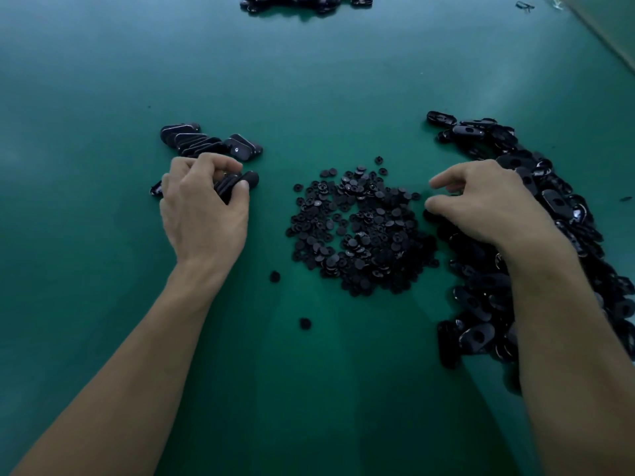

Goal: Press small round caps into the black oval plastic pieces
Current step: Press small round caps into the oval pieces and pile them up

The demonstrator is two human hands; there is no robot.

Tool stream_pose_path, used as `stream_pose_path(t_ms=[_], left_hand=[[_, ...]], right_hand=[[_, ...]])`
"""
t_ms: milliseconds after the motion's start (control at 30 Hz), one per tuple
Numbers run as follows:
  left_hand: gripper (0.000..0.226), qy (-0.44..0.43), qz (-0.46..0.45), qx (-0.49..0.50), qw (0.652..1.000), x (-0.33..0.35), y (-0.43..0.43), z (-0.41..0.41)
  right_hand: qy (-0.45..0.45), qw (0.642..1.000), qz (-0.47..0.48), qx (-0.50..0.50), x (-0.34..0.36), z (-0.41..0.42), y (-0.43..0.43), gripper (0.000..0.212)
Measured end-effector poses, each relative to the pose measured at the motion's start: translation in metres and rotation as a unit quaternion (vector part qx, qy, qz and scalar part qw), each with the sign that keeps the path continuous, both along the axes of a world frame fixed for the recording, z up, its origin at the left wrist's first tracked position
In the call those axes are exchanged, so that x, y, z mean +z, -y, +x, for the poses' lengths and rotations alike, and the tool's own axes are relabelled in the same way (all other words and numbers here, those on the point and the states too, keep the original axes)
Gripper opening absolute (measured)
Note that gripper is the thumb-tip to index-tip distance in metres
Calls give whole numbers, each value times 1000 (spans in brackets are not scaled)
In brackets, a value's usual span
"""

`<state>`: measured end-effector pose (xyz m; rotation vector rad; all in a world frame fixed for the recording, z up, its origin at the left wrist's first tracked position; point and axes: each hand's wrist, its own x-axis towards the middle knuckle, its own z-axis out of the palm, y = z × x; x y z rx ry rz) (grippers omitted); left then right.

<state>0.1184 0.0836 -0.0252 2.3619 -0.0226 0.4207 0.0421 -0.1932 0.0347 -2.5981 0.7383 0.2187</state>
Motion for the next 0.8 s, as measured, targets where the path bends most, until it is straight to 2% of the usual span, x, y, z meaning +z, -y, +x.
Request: stream_pose_path(t_ms=[100,200,367,567,800], left_hand=[[16,17,-9,-3,1000,2,2,-2],[12,49,-21,-19,998,3,4,-4],[6,113,-50,-97,988,2,11,-11],[2,108,-102,-169,974,-1,20,-17],[6,82,-140,-182,970,0,20,-17]], right_hand=[[-6,1000,13,11,0,-1,0,32],[20,999,32,6,-6,0,2,23],[82,996,28,8,-8,2,1,17],[142,990,23,3,-4,3,2,17],[132,991,29,-6,-5,0,5,20]])
